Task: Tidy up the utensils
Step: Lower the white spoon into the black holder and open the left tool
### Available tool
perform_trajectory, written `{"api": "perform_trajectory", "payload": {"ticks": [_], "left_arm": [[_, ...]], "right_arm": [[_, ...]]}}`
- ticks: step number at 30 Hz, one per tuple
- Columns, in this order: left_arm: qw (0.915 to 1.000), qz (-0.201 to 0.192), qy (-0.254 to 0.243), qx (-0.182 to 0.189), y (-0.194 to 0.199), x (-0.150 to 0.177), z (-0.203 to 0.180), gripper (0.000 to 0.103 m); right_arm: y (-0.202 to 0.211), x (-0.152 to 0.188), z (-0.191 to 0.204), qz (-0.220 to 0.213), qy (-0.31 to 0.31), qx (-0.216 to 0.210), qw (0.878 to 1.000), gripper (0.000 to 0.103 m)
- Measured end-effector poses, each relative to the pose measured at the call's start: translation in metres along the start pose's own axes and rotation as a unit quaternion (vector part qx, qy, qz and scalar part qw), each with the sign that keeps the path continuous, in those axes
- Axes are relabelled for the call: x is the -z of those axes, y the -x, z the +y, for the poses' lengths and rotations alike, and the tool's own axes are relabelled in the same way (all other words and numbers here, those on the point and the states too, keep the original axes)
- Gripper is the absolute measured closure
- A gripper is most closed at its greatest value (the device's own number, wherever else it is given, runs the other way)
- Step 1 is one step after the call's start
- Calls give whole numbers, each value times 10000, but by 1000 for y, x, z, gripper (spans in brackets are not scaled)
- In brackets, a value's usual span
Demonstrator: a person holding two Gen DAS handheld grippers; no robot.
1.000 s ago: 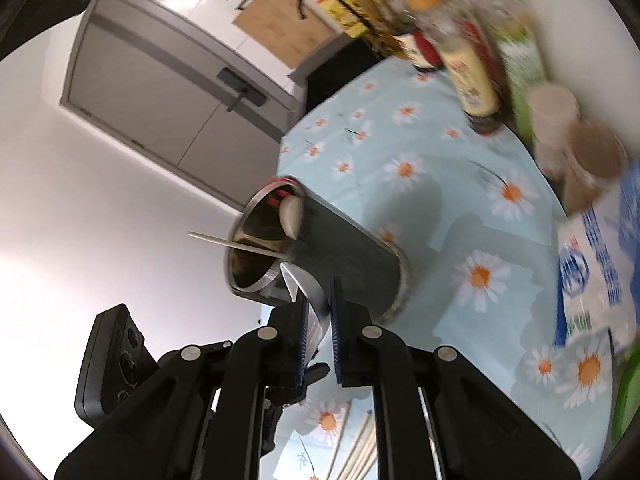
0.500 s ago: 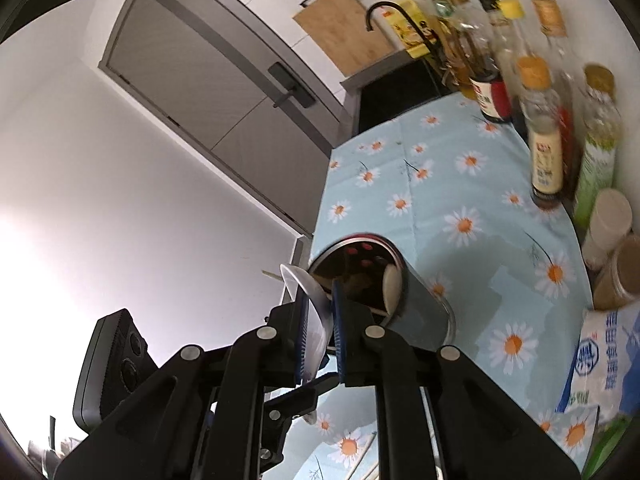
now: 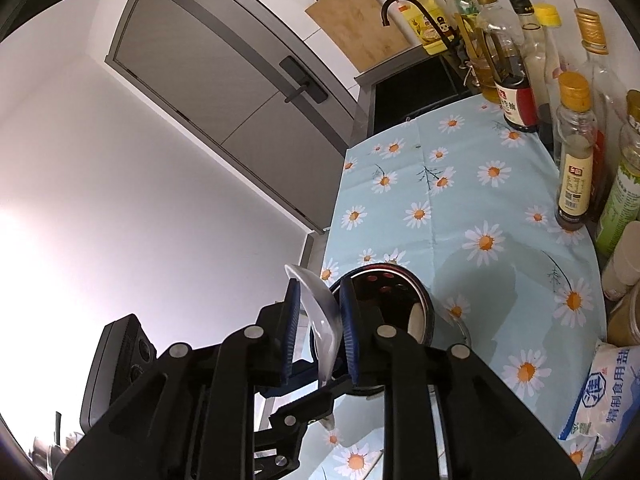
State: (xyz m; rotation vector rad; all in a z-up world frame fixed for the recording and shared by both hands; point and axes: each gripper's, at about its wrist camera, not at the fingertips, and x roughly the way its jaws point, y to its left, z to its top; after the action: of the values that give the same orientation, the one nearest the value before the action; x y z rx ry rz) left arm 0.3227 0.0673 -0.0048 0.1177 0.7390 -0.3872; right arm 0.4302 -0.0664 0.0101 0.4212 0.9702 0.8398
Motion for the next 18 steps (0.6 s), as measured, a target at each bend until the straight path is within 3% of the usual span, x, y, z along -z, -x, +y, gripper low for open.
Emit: {"api": "perform_trajectory", "payload": {"ticks": [18], "left_arm": [[9998, 57, 187, -83, -10, -14, 19, 86]], "right_arm": [[-15, -11, -18, 121, -195, -47, 9997, 80]]}}
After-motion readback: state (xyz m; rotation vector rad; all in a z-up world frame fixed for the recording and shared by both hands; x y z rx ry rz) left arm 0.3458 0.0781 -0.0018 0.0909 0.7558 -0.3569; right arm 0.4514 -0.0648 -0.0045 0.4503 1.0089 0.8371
